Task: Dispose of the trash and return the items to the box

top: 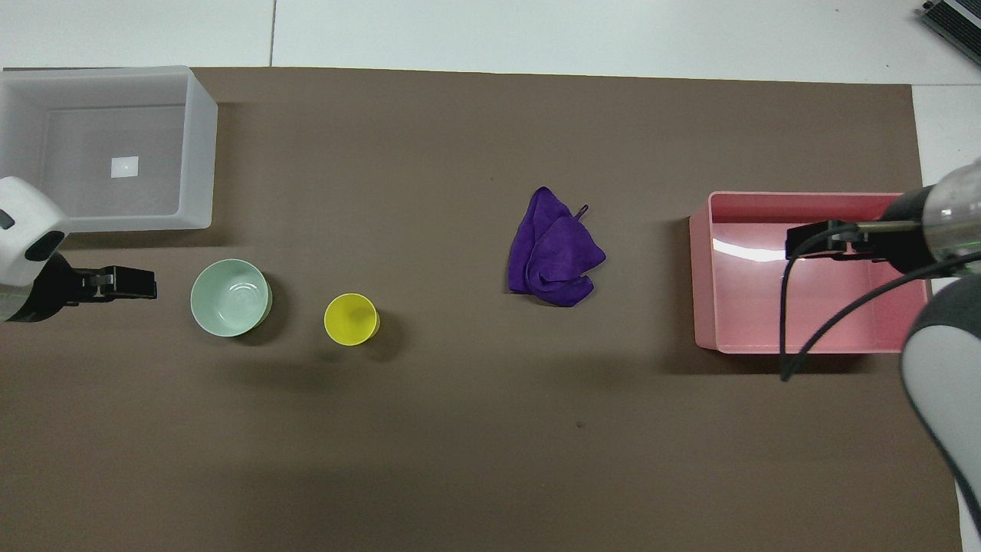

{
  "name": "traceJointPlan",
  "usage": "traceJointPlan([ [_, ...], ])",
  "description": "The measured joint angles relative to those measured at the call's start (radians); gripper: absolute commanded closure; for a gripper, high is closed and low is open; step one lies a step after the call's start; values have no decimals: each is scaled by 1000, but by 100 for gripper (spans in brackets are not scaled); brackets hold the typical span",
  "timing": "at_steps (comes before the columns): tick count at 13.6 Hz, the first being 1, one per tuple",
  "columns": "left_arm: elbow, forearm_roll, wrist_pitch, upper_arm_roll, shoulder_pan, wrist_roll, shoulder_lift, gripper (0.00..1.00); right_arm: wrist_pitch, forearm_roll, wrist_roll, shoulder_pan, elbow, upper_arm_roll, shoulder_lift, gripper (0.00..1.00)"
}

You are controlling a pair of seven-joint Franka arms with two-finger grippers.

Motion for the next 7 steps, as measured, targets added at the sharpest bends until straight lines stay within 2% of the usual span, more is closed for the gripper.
traceJointPlan([
  [3, -132, 0, 117, 0, 11, 0, 8, 0, 192, 10, 114, 111, -85, 5, 74, 0],
  [7, -284, 0, 394, 0, 27, 0, 91, 0, 430, 53, 199, 223, -105, 7, 264, 0],
])
